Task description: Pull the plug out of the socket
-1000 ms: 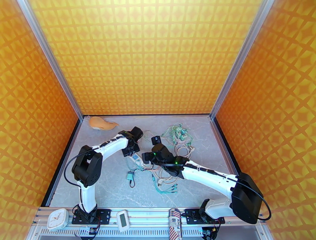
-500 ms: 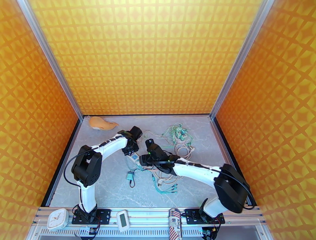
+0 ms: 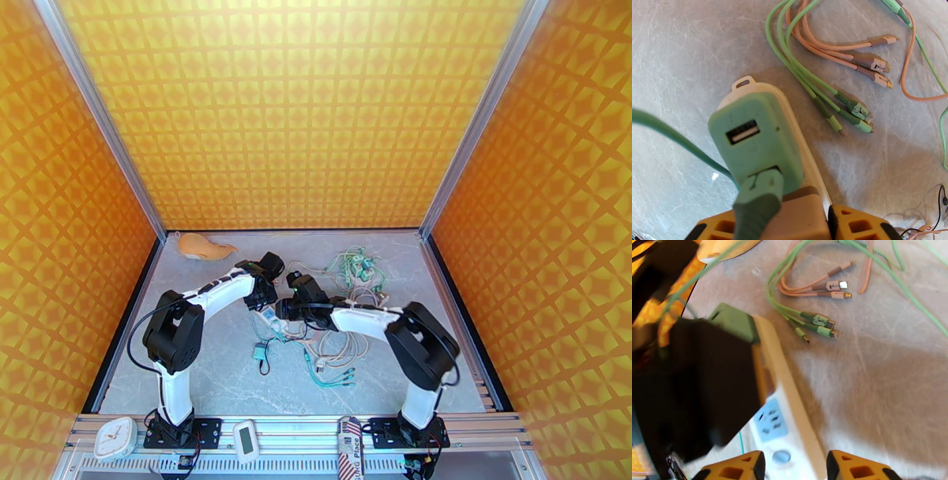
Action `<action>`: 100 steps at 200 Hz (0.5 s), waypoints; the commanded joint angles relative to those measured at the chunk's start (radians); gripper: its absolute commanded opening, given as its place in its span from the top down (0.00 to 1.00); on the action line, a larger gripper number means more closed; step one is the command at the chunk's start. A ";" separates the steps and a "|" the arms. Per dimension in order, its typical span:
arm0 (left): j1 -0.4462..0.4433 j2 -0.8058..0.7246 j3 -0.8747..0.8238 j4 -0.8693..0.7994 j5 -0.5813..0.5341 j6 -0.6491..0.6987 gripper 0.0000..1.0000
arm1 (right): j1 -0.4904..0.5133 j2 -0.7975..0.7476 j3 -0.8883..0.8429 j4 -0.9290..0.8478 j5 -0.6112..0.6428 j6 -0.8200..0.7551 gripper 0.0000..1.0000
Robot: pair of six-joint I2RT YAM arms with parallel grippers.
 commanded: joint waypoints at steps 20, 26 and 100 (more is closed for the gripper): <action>0.013 -0.015 -0.011 -0.002 0.011 0.026 0.60 | 0.001 0.091 0.066 0.057 -0.126 0.058 0.55; 0.014 -0.016 -0.013 -0.002 0.012 0.023 0.60 | 0.001 0.098 0.065 0.063 -0.128 0.063 0.55; 0.019 -0.050 -0.012 -0.008 0.027 0.019 0.60 | -0.004 0.175 0.062 -0.004 -0.080 0.090 0.66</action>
